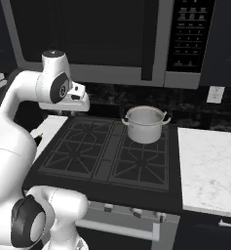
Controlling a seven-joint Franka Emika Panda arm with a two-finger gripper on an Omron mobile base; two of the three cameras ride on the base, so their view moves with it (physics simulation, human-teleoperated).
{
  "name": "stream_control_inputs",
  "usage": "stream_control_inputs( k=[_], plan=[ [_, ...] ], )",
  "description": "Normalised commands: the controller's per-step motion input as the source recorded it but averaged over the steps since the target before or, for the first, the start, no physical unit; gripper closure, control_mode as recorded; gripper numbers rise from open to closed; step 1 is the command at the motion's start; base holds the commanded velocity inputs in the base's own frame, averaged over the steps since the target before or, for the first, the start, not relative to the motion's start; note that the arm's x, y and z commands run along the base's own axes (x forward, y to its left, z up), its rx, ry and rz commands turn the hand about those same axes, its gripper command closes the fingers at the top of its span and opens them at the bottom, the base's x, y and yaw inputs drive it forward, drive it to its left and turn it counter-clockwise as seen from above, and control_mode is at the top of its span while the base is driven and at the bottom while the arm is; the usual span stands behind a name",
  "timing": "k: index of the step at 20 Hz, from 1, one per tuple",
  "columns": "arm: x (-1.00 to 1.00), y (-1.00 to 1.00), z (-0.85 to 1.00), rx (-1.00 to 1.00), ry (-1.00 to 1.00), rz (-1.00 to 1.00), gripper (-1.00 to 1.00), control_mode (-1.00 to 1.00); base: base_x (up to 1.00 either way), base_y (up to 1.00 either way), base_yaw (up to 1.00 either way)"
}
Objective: Put the bell pepper and eggplant in the pot. Retrieve the spatula and lightly stir the vegetables in the pot.
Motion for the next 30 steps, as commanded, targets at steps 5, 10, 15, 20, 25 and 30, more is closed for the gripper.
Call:
stream_control_inputs(
  k=[5, 10, 15, 20, 25, 30],
  plan=[
    [-0.13, 0.17, -0.02, 0.00, 0.00, 0.01, -1.00, -1.00, 0.00, 0.00, 0.00],
    [-0.19, 0.52, -0.11, -0.02, 0.00, 0.04, -1.00, -1.00, 0.00, 0.00, 0.00],
    [0.00, 0.70, -0.20, -0.01, 0.00, 0.00, -1.00, -1.00, 0.00, 0.00, 0.00],
    [0.02, 0.80, -0.25, 0.00, 0.00, 0.00, -1.00, -1.00, 0.00, 0.00, 0.00],
    [0.21, 0.64, -0.37, 0.00, 0.00, 0.00, -1.00, -1.00, 0.00, 0.00, 0.00],
    [0.30, 0.48, -0.63, 0.00, 0.00, 0.00, -1.00, -1.00, 0.00, 0.00, 0.00]
  ],
)
